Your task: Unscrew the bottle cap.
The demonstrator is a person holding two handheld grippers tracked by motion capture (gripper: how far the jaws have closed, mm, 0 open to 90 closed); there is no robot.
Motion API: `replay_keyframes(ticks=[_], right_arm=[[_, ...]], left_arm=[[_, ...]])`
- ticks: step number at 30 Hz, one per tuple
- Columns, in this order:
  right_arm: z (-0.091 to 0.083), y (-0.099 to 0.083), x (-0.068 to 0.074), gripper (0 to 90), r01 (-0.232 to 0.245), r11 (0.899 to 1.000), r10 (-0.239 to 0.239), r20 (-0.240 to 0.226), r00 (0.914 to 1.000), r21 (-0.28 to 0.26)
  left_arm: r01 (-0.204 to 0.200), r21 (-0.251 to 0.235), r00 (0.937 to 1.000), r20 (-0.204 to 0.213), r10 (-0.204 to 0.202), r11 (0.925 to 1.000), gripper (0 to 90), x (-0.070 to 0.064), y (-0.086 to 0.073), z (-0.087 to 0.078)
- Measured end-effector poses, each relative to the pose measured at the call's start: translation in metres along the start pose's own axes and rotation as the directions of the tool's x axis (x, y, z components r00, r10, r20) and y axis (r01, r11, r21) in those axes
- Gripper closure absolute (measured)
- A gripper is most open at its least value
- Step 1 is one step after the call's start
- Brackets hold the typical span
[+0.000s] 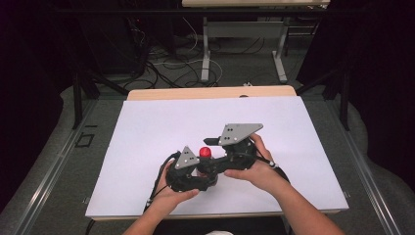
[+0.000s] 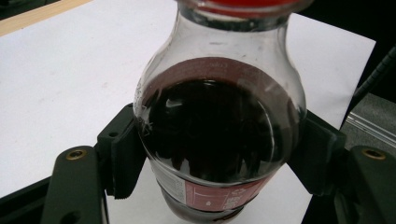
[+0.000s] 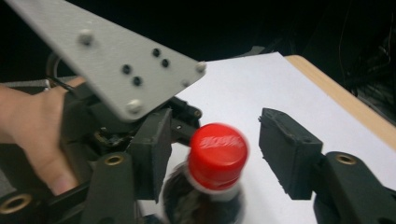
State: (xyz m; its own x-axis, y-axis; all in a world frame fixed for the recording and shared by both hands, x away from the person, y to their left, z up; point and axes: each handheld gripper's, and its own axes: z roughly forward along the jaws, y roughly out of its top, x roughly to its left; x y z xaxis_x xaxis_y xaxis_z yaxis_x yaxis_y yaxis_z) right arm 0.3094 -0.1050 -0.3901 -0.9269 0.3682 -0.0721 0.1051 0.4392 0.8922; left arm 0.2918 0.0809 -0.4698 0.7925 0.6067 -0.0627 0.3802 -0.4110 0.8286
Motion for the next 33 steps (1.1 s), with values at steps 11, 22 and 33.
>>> replay_keyframes(ticks=[11, 22, 33], right_arm=[[0.010, -0.003, 0.011, 54.5, -0.023, 1.000, 0.022, 0.084, 0.9962, 0.020], [0.010, 0.000, -0.021, 60.3, 0.107, 0.994, -0.102, -0.169, 0.9803, 0.020], [0.004, -0.003, 0.015, 47.2, -0.020, 0.999, 0.016, 0.116, 0.9931, 0.037]], left_arm=[[-0.006, 0.005, 1.0000, -0.003, 0.006, 1.0000, 30.0, -0.002, 0.001, 0.000], [-0.007, 0.009, 0.9998, 0.020, 0.007, 0.9999, 30.1, -0.001, 0.001, -0.002], [0.004, 0.004, 1.0000, -0.009, -0.004, 1.0000, 30.1, -0.001, 0.002, -0.002]])
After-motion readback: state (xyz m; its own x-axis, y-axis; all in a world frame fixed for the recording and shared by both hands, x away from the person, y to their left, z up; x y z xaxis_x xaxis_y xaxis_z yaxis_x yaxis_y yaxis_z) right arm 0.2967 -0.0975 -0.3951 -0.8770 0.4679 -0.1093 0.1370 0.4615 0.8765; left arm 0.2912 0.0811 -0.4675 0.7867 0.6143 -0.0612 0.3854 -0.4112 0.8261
